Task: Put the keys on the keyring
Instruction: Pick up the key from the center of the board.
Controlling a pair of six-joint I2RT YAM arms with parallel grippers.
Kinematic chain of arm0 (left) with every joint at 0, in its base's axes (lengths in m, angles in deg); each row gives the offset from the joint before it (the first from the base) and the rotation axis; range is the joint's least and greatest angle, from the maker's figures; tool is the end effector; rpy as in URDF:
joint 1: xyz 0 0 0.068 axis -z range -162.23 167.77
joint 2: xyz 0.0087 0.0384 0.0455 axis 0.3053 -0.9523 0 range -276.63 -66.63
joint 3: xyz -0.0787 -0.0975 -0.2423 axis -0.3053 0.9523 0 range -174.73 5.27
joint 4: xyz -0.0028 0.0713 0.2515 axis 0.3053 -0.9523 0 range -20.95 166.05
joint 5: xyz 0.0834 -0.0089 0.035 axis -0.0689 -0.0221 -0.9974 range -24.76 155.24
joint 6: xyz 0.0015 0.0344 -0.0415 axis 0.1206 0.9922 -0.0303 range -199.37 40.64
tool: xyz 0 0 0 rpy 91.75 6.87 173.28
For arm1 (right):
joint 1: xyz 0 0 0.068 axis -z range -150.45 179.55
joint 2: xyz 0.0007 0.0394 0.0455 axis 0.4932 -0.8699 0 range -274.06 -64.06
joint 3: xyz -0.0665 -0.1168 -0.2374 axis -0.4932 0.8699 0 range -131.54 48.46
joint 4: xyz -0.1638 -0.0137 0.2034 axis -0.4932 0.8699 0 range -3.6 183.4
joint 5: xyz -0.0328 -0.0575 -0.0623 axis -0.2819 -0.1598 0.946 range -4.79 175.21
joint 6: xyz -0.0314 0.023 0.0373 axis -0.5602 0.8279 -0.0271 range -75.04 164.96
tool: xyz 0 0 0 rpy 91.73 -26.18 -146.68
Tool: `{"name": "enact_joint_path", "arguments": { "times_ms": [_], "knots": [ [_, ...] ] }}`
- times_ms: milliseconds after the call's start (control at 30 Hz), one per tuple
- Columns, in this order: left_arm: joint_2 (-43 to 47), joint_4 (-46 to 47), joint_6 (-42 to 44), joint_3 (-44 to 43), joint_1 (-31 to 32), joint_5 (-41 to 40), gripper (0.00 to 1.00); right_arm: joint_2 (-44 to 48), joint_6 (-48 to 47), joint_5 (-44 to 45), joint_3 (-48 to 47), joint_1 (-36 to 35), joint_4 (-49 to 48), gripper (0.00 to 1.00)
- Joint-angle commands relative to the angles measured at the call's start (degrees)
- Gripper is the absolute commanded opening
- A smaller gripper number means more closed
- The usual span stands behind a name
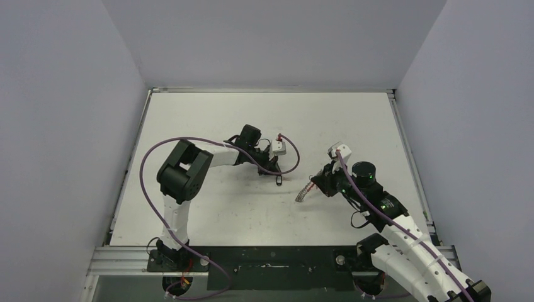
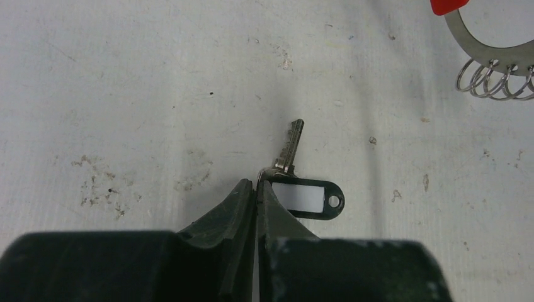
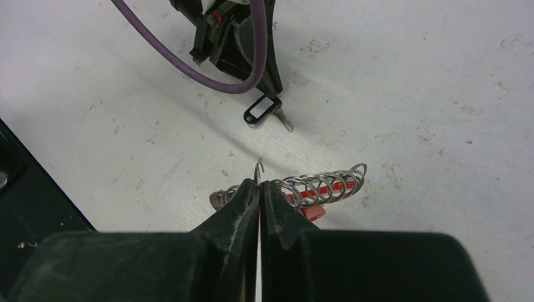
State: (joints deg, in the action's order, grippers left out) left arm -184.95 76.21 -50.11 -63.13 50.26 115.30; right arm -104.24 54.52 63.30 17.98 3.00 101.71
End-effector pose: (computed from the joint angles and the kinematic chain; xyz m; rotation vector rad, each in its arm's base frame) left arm 0.3323 -0.2440 0.1231 1.4900 1.7400 -1.0774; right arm 0.1434 0.0866 0.2564 -0.5517 1.9863 0.7804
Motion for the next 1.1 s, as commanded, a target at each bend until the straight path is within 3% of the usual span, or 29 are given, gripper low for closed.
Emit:
{"name": "enact_joint_path", "arguments": {
  "times_ms": [0, 133, 300, 500, 667, 800, 1067],
  "knots": [
    [-1.28, -9.12, 5.10, -2.57, 0.62, -2.15, 0.00, -0.15, 0.12, 0.56, -0.22, 0.53, -1.82, 0.00],
    [0.65, -9.92, 4.46, -2.44, 0.51, -2.57, 0.00, -0.30, 0.16, 0.37, -0.36, 0.54, -1.91, 0.00],
    [4.33, -6.57, -3.39, -0.27, 0.46, -4.57, 0.00, -0.90, 0.08, -1.06, -0.70, 0.61, -2.29, 0.00],
    [14.22, 9.53, -16.15, 11.11, 0.09, -8.87, 0.00, -4.60, -0.59, -5.03, -2.66, 0.55, -1.71, 0.00],
    [22.97, 16.21, -26.30, 19.47, -0.32, -16.01, 0.00, -9.61, 0.26, -8.30, -4.87, 0.32, -0.99, 0.00],
    [29.17, 14.53, -35.25, 22.53, -0.27, -24.84, 0.00, -12.72, 2.34, -10.86, -5.27, 0.00, -2.73, 0.00],
    [34.95, 1.42, -52.07, 24.85, 0.26, -44.21, 0.00, -13.71, 7.49, -11.40, -2.93, -3.53, -9.87, 0.00]
  ]
}}
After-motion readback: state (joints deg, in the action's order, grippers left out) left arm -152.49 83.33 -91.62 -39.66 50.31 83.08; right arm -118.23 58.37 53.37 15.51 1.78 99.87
